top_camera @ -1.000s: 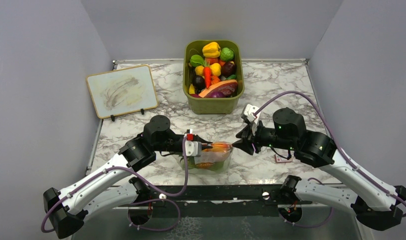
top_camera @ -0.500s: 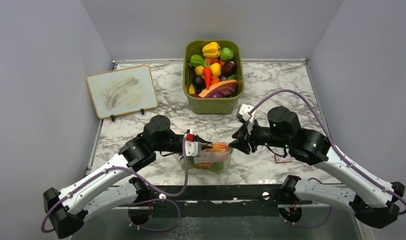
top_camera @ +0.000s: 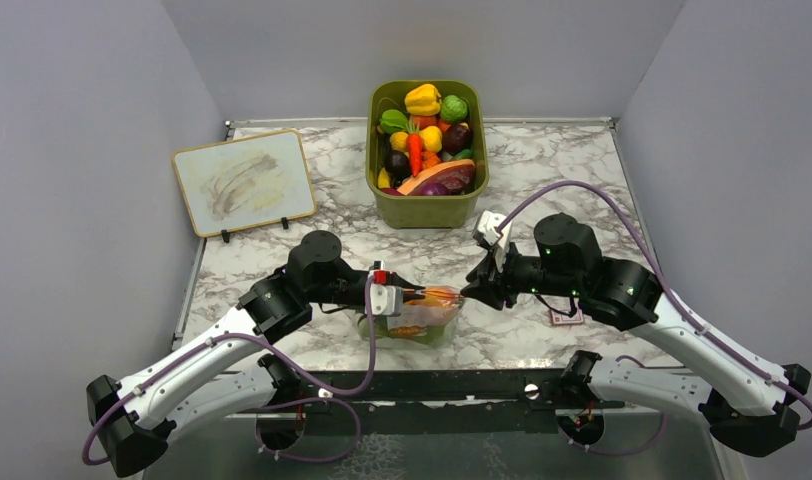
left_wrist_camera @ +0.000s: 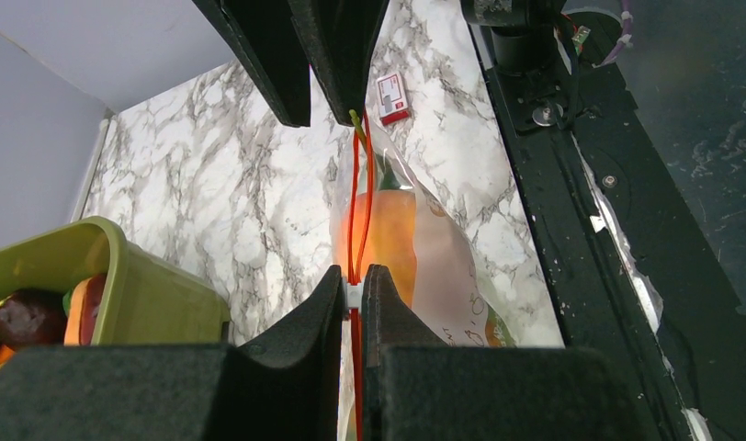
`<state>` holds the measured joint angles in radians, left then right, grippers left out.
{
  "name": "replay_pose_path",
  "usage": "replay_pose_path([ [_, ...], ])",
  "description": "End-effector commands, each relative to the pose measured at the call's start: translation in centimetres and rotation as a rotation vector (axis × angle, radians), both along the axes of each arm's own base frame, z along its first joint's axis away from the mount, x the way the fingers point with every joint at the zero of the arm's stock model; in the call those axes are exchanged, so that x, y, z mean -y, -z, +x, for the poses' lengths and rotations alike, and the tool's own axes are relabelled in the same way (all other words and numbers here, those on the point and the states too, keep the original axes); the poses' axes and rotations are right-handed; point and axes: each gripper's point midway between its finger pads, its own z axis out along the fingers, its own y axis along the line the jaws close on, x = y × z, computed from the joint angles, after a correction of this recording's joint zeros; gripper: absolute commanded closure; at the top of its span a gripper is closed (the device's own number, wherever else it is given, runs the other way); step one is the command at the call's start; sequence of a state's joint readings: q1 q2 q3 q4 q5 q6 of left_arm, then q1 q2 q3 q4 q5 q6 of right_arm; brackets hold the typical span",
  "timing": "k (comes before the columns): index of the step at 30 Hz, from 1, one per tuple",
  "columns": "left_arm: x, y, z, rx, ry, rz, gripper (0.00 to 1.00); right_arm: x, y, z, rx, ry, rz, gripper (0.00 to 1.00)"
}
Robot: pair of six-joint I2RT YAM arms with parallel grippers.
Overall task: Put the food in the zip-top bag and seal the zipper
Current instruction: Adjust the zipper food storage bag at the center of the board.
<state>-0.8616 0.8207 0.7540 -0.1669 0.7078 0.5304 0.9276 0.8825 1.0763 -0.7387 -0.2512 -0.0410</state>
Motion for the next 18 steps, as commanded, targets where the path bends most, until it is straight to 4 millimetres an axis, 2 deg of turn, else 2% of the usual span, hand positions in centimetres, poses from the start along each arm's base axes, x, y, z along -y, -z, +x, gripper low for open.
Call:
replay_pose_path([
  [1,0.2,-2.7,-0.8,0.063,0.051,-0.071,1.0,0.4,-1.3,-0.1,0.026,-0.004,0.012,0.69],
  [8,0.1,-2.7,-0.9,0.065,0.055,-0.07,1.0,0.3,-1.4,-0.4,0.03,-0.021,0.016,0.69],
  [18,0.2,-2.8,-1.0,0.062,0.064,-0.075,1.0,-1.4,-0.4,-0.6,0.007,-0.087,0.035,0.7],
])
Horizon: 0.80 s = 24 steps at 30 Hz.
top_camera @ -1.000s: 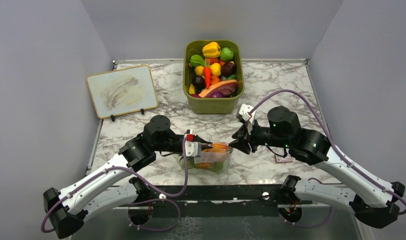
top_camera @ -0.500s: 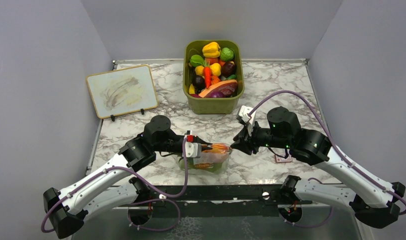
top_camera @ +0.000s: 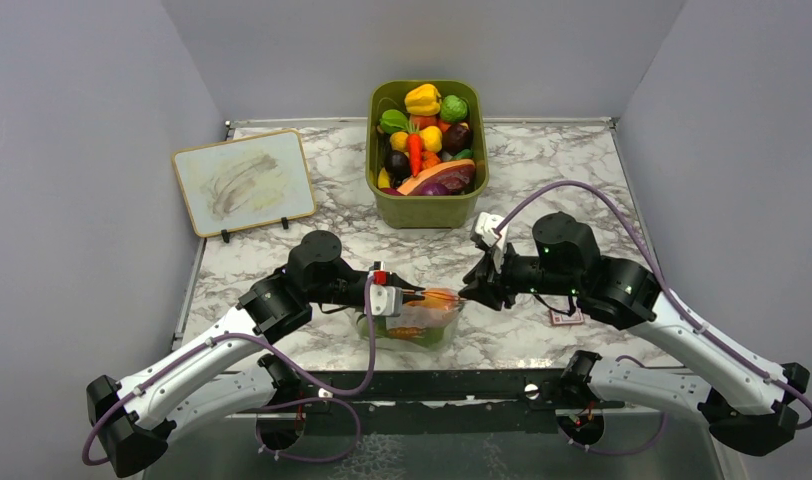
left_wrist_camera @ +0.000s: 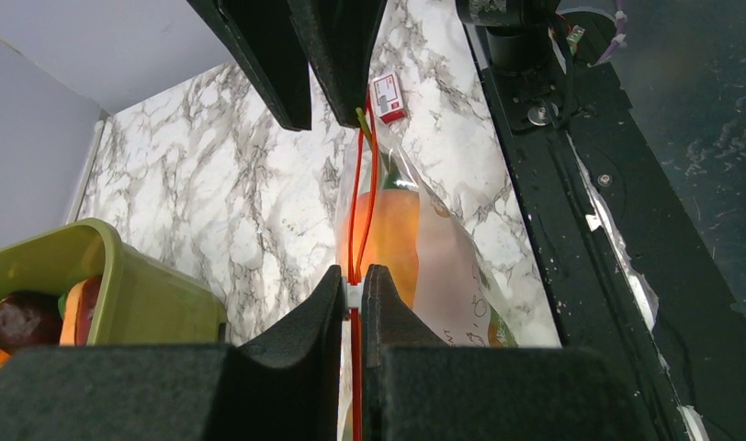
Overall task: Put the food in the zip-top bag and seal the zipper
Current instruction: Adjust the zipper food storage bag at the center of the board.
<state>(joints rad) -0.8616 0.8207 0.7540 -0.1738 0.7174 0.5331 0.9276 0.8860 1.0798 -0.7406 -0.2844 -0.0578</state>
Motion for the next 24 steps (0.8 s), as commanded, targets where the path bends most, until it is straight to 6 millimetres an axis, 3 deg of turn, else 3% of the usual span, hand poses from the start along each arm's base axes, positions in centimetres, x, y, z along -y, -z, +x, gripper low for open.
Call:
replay_pose_path([
  [1,0.3,-2.9,-0.8,0.065,0.054,-0.078,1.0,-1.2,-0.1,-0.2,0.005,-0.053,0.03,0.7],
  [7,0.1,-2.9,-0.9,0.068,0.053,-0.076,1.0,-1.7,0.5,-0.1,-0.009,-0.068,0.023,0.7],
  [13,0.0,-2.7,-1.2,0.07,0.072,-0.07,1.0,0.1,-0.7,0.4,0.031,0.002,-0.004,0.69],
  [18,0.0,-2.6,-1.3,0.072,0.077,-0.072,1.0,1.0,-0.5,-0.5,0.013,-0.008,-0.029,0.66],
  [24,0.1,-2.5,-1.5,0.063,0.088,-0.072,1.0,0.6,-0.6,-1.0,0.001,-0.04,-0.01,0.65],
])
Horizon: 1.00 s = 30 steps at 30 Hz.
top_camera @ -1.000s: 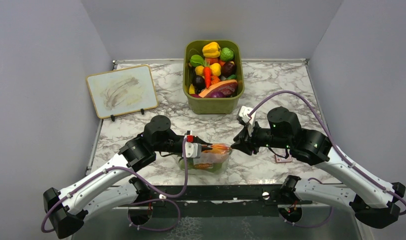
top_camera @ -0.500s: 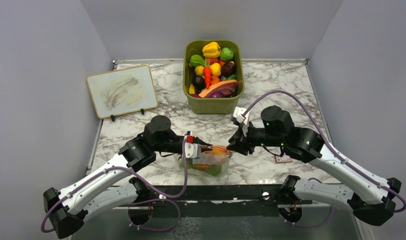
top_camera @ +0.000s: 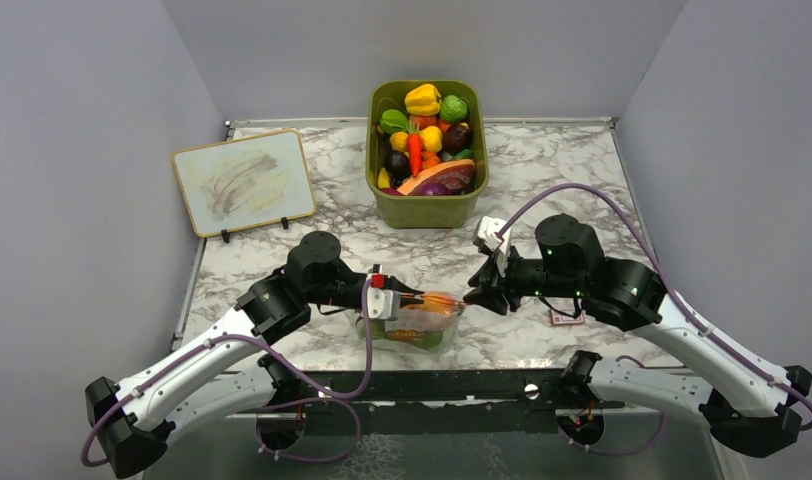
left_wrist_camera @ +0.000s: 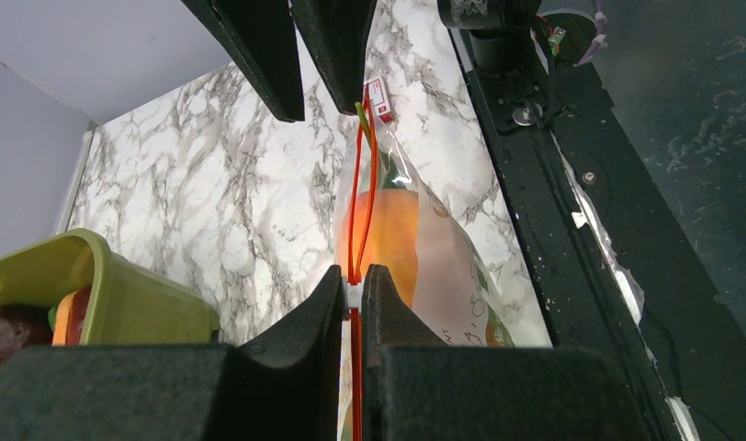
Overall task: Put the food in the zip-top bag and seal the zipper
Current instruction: Adjust the zipper food storage bag at the center of the board.
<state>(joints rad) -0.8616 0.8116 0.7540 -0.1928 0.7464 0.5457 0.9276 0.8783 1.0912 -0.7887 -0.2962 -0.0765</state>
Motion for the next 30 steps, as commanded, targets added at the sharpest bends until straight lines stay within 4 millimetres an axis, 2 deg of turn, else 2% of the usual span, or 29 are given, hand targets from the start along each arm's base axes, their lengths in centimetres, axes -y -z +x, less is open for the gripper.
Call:
replay_pose_path([
  [1,0.3,-2.5,-0.8,0.062,0.056,-0.074,1.0,0.0,-0.8,-0.4,0.007,-0.022,0.015,0.65],
  [8,0.2,-2.7,-0.9,0.064,0.055,-0.074,1.0,-1.1,-1.3,-0.8,0.002,-0.074,0.056,0.65],
  [14,0.3,-2.4,-0.8,0.06,0.057,-0.069,1.0,-1.8,-0.6,-1.1,-0.023,-0.11,0.055,0.65],
  [23,0.3,-2.5,-0.8,0.062,0.059,-0.071,1.0,-1.1,-1.3,-0.9,0.0,-0.079,0.047,0.65],
  [30,0.3,-2.4,-0.8,0.06,0.061,-0.072,1.0,-1.6,-0.2,-1.0,-0.03,-0.096,0.041,0.64],
])
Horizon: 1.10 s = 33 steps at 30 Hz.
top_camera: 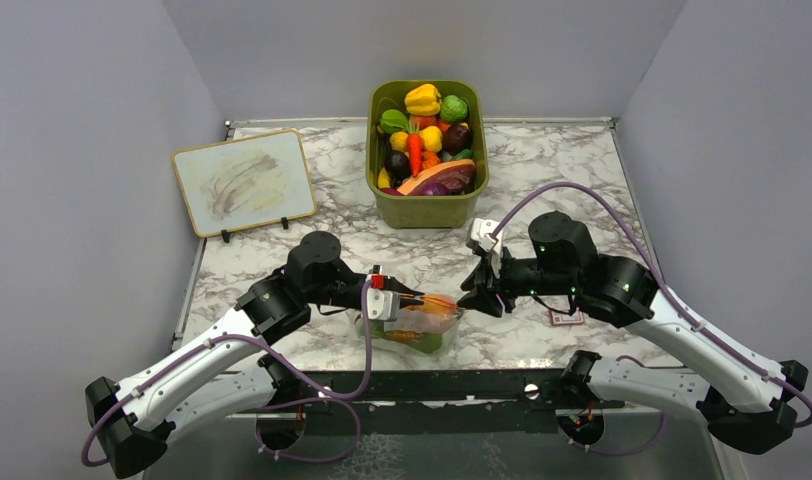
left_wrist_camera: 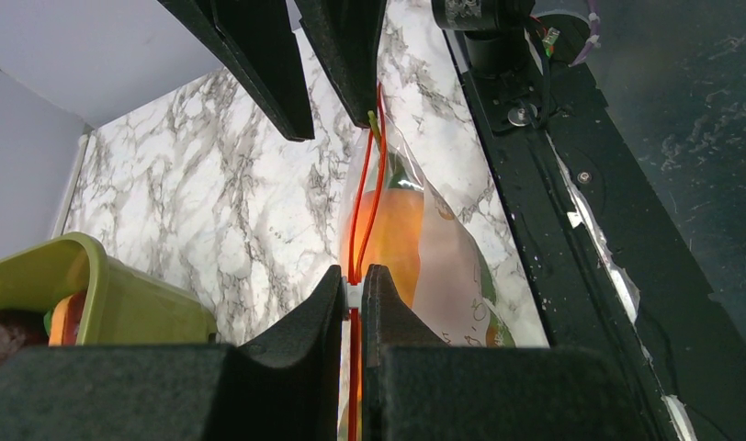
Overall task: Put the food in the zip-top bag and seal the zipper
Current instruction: Adjust the zipper food storage bag at the center of the board.
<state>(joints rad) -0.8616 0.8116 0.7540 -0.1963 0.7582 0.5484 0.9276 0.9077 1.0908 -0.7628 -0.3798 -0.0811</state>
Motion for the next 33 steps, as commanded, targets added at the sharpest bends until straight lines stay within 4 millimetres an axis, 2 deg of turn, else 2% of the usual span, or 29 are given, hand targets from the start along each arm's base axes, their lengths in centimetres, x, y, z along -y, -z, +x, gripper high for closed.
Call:
replay_pose_path([
  [1,0.3,-2.5,-0.6,0.06,0.048,-0.073,1.0,-0.6,-0.2,-0.1,0.0,-0.024,0.024,0.64],
  [29,0.5,-3.0,-0.7,0.07,0.056,-0.089,1.0,-4.1,1.4,0.7,-0.074,-0.075,0.038,0.65],
  [31,0.4,-2.8,-0.6,0.07,0.054,-0.084,1.0,-3.8,1.3,1.1,-0.063,-0.048,0.032,0.65],
  [33,0.3,-2.6,-0.5,0.07,0.046,-0.078,1.0,-3.5,0.0,1.8,-0.029,0.008,0.065,0.65],
])
